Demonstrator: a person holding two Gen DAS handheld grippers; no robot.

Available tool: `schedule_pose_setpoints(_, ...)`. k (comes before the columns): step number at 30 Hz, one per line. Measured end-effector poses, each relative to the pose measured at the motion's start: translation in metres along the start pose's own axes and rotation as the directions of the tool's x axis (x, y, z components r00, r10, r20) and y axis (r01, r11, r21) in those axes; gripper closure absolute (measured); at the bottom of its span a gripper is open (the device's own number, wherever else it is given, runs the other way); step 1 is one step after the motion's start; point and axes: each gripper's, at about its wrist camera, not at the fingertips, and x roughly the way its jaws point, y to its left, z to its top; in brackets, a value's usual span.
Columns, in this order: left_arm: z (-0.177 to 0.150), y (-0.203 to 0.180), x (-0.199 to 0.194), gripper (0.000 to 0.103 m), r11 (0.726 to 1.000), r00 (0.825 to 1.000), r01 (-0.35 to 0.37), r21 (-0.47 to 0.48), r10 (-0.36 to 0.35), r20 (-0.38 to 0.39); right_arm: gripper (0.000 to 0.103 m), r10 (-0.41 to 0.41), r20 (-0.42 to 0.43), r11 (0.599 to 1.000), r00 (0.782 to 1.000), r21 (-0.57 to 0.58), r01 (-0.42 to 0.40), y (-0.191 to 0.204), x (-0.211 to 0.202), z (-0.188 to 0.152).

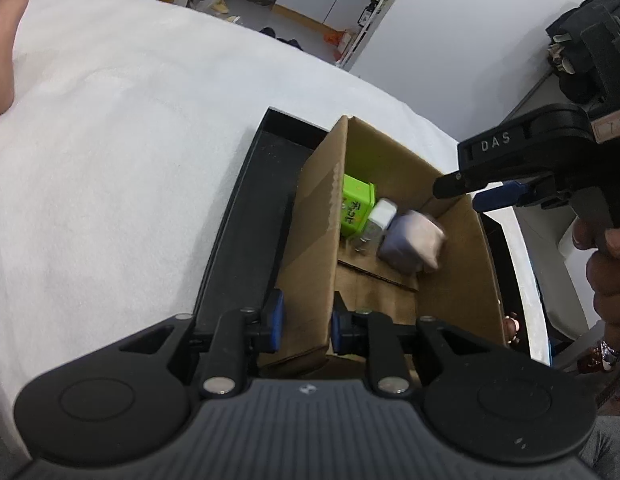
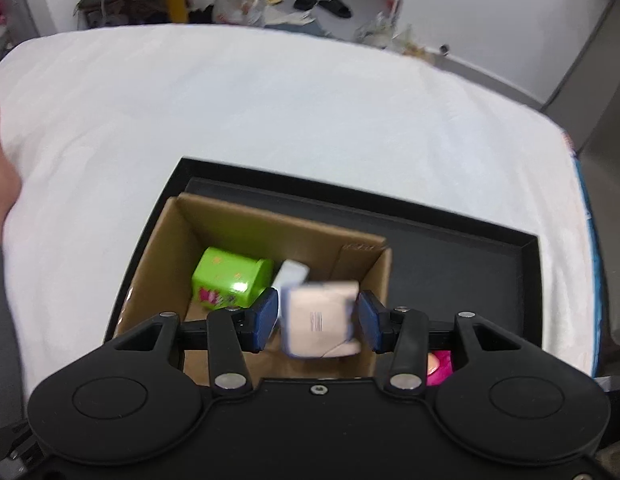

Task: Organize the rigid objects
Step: 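Carry the white square figure into the cardboard box and release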

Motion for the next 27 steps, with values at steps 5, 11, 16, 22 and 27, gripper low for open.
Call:
schedule_pose_setpoints(5,-0.001,0.003,0.001,0.082,1.000,1.000,0.009,-0.005,-0.009,-0.004,0.057,0.012,0.019,1.000,1.000,0.023,-0.012,-0.006,-0.011,-0.002)
schedule_pose_setpoints(11,-0.002,0.003,0.001,0.082,1.000,1.000,0.008,-0.002,-0.008,-0.003,0.052,0.045,0.024,0.998,0.999,0.053,-0.046,-0.020,-0.028,-0.010)
schedule_pose_setpoints(16,-0.002,0.002,0.001,0.082,1.000,1.000,0.007,-0.001,-0.007,0.000,0.047,0.063,0.026,0.992,0.998,0.105,-0.066,-0.041,-0.040,-0.019)
schedule_pose_setpoints(22,-0.003,0.002,0.002,0.082,1.000,1.000,0.004,-0.002,-0.004,0.005,0.038,0.073,0.024,0.990,0.997,0.120,-0.076,-0.065,-0.050,-0.030)
schedule_pose_setpoints(27,-0.004,0.001,0.001,0.082,1.000,1.000,-0.001,0.004,0.001,0.009,0.036,0.075,0.036,0.988,0.997,0.133,-0.079,-0.081,-0.061,-0.036)
